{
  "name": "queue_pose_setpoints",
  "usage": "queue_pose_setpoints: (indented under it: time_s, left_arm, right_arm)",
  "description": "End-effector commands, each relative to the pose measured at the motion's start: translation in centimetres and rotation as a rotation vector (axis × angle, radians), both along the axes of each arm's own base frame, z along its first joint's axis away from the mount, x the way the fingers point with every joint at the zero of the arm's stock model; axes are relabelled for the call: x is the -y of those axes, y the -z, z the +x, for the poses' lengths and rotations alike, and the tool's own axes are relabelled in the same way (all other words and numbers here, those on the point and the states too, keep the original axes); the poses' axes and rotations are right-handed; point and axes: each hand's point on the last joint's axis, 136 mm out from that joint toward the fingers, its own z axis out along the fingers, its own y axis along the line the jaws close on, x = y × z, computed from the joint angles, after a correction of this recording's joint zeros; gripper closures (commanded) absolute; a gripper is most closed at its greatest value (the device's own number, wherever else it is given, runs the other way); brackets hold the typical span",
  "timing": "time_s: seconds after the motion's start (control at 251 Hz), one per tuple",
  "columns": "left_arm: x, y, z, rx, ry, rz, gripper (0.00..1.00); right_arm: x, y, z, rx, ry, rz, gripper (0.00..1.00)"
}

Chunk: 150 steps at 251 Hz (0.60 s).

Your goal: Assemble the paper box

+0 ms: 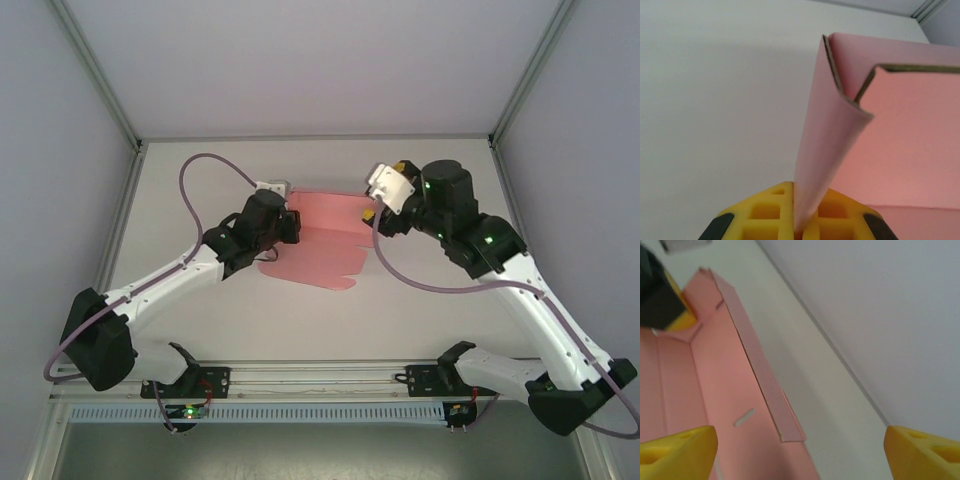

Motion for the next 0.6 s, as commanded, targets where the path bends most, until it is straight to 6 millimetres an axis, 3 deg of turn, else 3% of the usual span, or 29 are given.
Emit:
queue_pose_setpoints:
  time_s: [0.0,0.144,0.259,0.327,0.595]
  left_arm:
    - [-0.8,-0.9,-0.8,-0.036,0.000,0.013,1.00]
    - [-1.2,-0.8,-0.7,-0.054,-0.026,0.023,1.00]
    - [-1.5,-0.5,-0.4,-0.067,-0.057,0.033,1.00]
    - [-1.3,-0.3,-0.3,-0.068,-0.056,0.031,1.00]
    - [-0.8,1.3,0.5,-0.151,-0.085,0.058,1.00]
  right_arm:
    - [-1.0,2.3,0.3,0.008,-0.131,-0.151,0.23]
    - [-2.8,2.9,2.6,0.006,-0.142,-0.135,0.39]
    - [-3.5,3.6,3.8,0.005,-0.117,-0.150,0.62]
    - [-3.7,4.3,4.1,-0.001,-0.115,-0.169,0.64]
    - [-5.2,5.5,6.5,0.072,-0.010,-0.249,0.94]
